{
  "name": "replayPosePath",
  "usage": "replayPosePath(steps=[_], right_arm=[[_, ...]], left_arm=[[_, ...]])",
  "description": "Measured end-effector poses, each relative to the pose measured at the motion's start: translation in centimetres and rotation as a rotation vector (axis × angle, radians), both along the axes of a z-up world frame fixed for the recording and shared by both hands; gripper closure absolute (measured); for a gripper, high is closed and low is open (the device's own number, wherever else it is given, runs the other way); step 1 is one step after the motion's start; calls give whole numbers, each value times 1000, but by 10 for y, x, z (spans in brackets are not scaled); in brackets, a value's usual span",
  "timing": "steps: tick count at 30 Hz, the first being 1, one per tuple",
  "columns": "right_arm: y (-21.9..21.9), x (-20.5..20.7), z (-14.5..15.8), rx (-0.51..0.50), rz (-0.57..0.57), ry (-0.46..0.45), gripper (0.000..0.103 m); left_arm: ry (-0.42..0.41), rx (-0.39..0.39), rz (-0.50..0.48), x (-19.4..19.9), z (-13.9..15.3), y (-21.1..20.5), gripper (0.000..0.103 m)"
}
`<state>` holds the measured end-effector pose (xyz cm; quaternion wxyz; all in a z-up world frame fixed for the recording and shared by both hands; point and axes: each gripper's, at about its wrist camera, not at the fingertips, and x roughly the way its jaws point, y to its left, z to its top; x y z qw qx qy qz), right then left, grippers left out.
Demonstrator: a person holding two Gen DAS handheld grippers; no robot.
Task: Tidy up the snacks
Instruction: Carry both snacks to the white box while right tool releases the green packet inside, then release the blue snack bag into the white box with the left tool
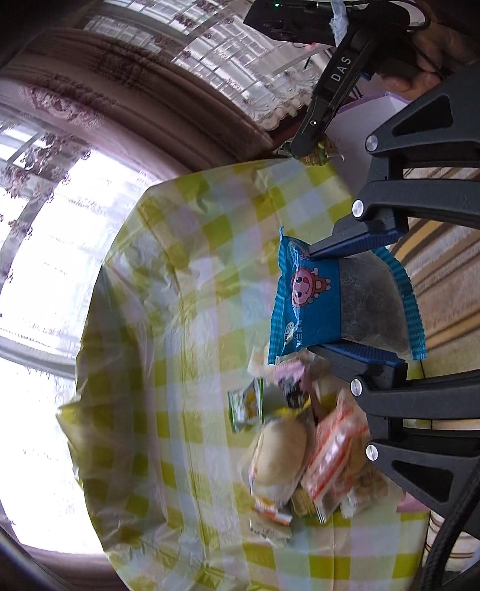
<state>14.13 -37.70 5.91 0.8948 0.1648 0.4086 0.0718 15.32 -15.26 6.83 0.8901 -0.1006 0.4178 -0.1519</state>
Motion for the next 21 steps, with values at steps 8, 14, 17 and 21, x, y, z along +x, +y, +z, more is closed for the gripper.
replayPosePath(steps=[8, 14, 17, 21], right_arm=[[-80, -15, -27, -17, -144, 78, 68], [-123, -25, -47, -12, -227, 146, 67], [-138, -29, -53, -10, -268, 171, 65], [-145, -32, -55, -8, -289, 177, 57]], left_arm=[[77, 0, -251, 5, -14, -101, 59], [139, 1, -383, -1, -24, -152, 59], [158, 1, -434, -1, -28, -169, 58], [176, -14, -466, -2, -30, -176, 54]])
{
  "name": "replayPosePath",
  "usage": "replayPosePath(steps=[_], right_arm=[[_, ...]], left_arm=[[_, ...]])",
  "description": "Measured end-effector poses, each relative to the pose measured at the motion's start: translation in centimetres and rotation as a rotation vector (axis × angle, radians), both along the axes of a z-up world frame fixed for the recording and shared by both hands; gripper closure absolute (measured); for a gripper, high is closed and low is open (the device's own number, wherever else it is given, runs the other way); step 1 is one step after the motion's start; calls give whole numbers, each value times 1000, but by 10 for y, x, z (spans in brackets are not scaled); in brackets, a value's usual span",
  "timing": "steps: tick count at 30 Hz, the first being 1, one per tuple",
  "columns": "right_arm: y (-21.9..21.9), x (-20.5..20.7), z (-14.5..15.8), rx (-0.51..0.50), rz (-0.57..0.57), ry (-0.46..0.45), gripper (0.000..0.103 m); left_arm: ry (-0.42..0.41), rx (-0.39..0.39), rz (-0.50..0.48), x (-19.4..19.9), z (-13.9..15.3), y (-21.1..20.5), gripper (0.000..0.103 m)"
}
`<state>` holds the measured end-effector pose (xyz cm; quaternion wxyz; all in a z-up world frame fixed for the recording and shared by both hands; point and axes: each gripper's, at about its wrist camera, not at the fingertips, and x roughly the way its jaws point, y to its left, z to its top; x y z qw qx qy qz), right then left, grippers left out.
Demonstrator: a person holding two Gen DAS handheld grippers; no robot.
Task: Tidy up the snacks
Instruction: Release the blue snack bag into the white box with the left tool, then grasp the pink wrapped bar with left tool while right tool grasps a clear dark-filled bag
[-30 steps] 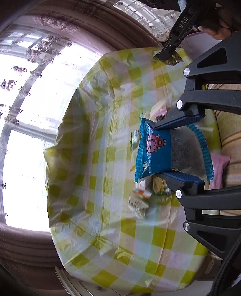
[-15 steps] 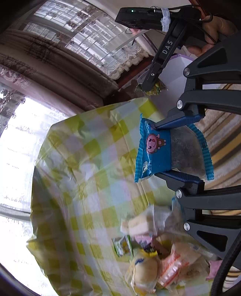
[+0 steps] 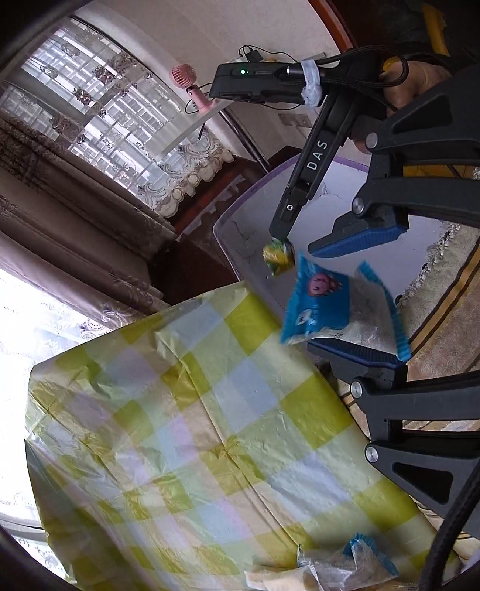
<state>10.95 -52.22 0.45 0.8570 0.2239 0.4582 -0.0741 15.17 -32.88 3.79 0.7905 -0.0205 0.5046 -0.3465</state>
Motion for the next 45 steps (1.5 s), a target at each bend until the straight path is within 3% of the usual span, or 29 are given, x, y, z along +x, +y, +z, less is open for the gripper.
replayPosePath(steps=[3, 17, 25, 35, 45], right_arm=[[0, -1, 3, -33, -19, 11, 32], [23, 2, 11, -51, 40, 4, 31], [59, 7, 15, -39, 126, 8, 31], [122, 12, 20, -50, 263, 15, 31], [172, 19, 20, -61, 371, 34, 29]], left_arm=[[-8, 1, 4, 0, 1, 1, 47], [-33, -11, 91, 4, 2, 33, 46], [-52, -28, 174, -4, 7, 71, 46], [-47, -85, 347, -17, 10, 148, 46], [-4, -119, 597, -51, 2, 250, 45]])
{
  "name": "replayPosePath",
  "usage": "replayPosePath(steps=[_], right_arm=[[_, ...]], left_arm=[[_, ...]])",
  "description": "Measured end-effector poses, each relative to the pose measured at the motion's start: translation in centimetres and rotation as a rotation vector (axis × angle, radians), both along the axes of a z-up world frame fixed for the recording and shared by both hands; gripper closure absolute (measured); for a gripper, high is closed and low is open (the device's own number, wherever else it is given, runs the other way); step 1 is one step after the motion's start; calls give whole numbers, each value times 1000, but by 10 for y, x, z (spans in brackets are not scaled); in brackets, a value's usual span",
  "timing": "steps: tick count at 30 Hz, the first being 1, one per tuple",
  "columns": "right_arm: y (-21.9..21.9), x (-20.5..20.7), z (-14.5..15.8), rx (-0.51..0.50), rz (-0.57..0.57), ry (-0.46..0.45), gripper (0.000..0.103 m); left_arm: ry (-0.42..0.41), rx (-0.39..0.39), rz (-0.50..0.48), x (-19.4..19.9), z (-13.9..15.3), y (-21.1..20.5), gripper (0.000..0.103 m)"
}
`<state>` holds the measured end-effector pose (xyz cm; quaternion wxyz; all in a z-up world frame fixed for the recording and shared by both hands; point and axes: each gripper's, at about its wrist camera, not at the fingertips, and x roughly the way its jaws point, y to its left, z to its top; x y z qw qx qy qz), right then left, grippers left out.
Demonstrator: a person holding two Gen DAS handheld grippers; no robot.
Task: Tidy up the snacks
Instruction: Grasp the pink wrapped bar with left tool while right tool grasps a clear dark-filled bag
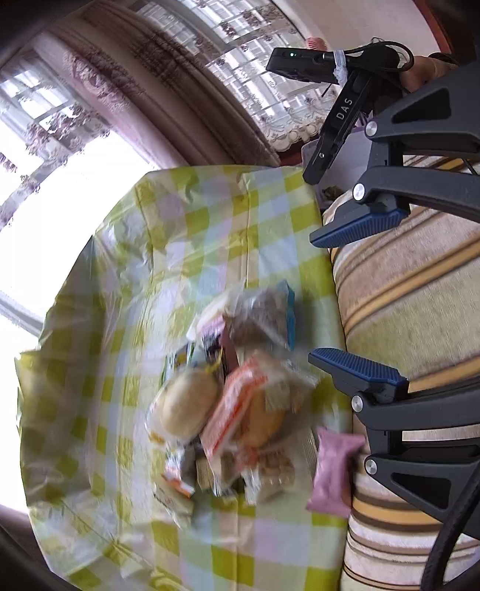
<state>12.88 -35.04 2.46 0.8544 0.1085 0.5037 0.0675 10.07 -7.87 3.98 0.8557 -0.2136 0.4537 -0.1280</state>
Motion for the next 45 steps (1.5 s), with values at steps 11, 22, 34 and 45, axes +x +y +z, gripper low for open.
replayPosePath(steps=[11, 22, 34, 45], right_arm=[[54, 10, -13, -26, 115, 39, 28], [99, 27, -28, -39, 203, 72, 28], [125, 46, -40, -74, 237, 85, 28], [144, 61, -44, -80, 247, 63, 28]], left_arm=[[138, 121, 200, -21, -28, 82, 44], [275, 291, 119, 4, -57, 94, 29], [230, 440, -69, 32, -65, 75, 30], [187, 358, -73, 24, -62, 88, 62]])
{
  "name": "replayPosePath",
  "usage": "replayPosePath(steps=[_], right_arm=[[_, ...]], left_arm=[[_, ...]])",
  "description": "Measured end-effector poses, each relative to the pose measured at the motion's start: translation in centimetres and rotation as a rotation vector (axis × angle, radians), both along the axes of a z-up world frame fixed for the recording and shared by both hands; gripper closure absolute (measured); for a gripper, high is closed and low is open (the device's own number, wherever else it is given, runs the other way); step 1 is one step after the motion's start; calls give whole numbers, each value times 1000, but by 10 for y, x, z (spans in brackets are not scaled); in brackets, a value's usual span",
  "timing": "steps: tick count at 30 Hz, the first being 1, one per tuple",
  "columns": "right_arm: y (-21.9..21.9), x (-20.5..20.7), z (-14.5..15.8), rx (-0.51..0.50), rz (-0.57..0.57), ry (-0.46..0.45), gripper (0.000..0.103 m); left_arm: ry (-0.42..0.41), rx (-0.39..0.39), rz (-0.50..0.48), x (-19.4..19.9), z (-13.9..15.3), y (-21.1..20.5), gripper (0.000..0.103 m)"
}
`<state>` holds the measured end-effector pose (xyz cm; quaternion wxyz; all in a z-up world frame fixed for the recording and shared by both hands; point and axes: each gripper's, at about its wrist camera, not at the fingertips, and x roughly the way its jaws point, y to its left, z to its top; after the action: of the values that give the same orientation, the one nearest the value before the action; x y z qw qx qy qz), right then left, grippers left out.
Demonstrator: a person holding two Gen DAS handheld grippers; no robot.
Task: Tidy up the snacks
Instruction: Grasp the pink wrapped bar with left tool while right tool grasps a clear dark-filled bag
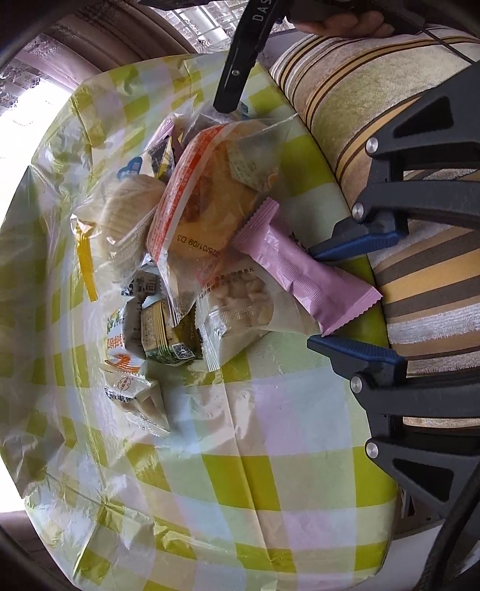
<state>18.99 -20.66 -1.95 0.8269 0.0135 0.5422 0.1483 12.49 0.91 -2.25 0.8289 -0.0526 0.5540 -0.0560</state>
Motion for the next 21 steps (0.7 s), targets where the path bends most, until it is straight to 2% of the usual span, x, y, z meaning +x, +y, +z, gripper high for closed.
replayPosePath(steps=[11, 12, 16, 21], right_arm=[[12, 14, -8, -2, -13, -8, 28], [13, 15, -10, -3, -11, -4, 29], [15, 15, -15, 2, 6, 20, 48], [12, 11, -14, 4, 2, 15, 52]], left_arm=[[-63, -16, -19, -2, 13, -10, 65], [-68, -25, -17, -4, 14, -9, 65], [-80, -55, -5, -6, 17, -8, 65], [-85, -70, -3, -11, 22, -12, 65]])
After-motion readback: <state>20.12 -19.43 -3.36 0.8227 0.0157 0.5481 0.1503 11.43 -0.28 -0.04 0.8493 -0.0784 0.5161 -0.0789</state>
